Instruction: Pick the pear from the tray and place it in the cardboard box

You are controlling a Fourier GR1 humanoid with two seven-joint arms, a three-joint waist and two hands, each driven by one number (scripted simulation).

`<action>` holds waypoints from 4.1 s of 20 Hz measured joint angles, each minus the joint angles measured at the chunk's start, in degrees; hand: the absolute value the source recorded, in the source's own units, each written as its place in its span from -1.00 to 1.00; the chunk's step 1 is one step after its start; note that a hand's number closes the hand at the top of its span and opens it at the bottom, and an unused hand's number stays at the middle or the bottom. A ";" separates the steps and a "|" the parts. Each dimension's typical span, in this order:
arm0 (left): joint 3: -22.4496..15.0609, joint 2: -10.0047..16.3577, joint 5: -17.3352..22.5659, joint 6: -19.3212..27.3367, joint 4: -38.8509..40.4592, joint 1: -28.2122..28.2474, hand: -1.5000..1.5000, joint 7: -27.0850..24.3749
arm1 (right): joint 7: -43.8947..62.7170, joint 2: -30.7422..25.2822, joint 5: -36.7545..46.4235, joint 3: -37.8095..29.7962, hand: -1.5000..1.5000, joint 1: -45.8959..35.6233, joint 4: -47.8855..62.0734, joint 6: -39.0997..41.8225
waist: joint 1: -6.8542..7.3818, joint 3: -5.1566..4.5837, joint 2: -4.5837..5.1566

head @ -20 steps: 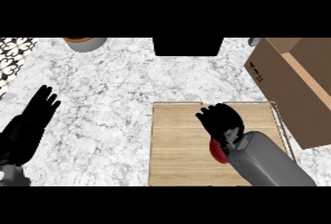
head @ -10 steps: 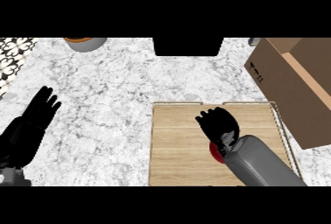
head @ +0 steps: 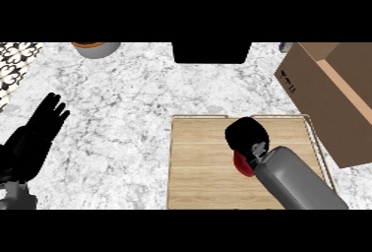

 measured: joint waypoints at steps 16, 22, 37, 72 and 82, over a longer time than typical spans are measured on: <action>0.93 -0.25 -0.20 -1.20 0.17 -0.02 0.00 -0.83 | 10.15 8.19 -1.77 -26.73 1.00 -4.59 15.98 -24.28 | 0.76 0.14 0.71; 0.63 -0.81 -0.86 -1.17 -0.03 0.44 0.00 -1.10 | 11.74 8.50 1.05 -30.40 1.00 -10.51 23.92 -35.42 | 0.72 0.12 0.47; 1.16 -1.00 -1.49 -0.90 -0.66 0.96 0.00 -0.17 | 25.33 7.83 7.60 -30.01 1.00 -20.15 3.01 -36.54 | -0.48 0.05 -0.19; 1.48 -2.47 -2.53 -2.25 -0.45 0.13 0.00 -0.30 | 5.30 -11.70 0.46 -50.35 -1.00 -17.74 30.90 -51.18 | 0.62 -0.18 0.12; 1.94 -2.16 -2.06 -2.74 -0.63 -0.41 0.00 0.56 | -3.57 -11.34 -5.97 -55.06 -1.00 -15.13 38.59 -55.69 | 0.43 -0.12 0.07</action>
